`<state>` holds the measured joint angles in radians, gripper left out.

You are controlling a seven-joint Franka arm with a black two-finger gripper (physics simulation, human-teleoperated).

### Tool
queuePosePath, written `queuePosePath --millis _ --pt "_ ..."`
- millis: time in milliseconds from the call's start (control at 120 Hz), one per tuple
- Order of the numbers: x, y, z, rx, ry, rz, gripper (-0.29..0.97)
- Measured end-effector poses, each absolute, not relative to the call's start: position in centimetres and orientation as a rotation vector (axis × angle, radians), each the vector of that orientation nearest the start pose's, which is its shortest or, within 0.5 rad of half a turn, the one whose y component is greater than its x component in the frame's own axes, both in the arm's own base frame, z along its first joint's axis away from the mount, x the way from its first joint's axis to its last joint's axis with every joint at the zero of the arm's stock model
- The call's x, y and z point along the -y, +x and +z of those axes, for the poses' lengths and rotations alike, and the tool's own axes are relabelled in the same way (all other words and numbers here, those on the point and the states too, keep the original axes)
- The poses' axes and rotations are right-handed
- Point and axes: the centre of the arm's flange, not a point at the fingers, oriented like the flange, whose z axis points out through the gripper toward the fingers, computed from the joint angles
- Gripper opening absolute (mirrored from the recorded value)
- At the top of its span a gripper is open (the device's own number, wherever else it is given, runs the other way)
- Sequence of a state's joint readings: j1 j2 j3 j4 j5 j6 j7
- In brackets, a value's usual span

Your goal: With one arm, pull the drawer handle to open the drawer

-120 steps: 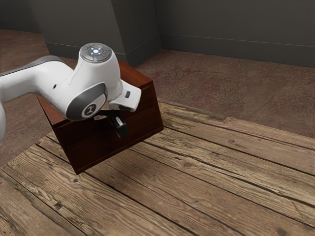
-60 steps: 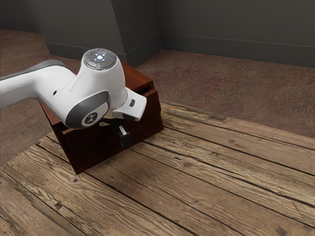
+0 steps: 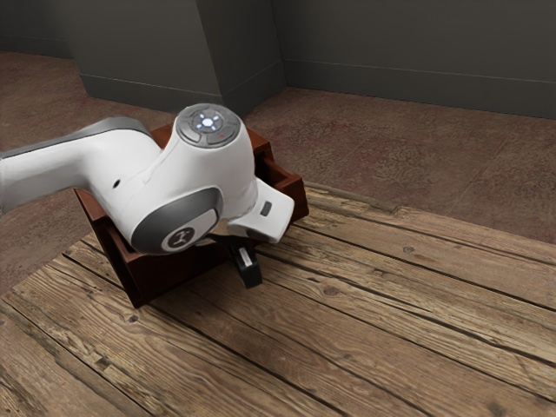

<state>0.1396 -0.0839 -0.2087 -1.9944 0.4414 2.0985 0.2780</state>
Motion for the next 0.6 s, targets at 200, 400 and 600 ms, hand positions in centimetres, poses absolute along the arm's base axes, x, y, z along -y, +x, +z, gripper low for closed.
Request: queuePosePath --millis 200,400,600 --pt "3.6 54.3 52.0 -0.732 -2.6 -0.195 0.67" --pt "4.3 53.7 52.2 -0.722 -2.607 -0.198 0.69" --pt "5.1 53.5 52.0 -0.719 -2.617 -0.202 0.68"
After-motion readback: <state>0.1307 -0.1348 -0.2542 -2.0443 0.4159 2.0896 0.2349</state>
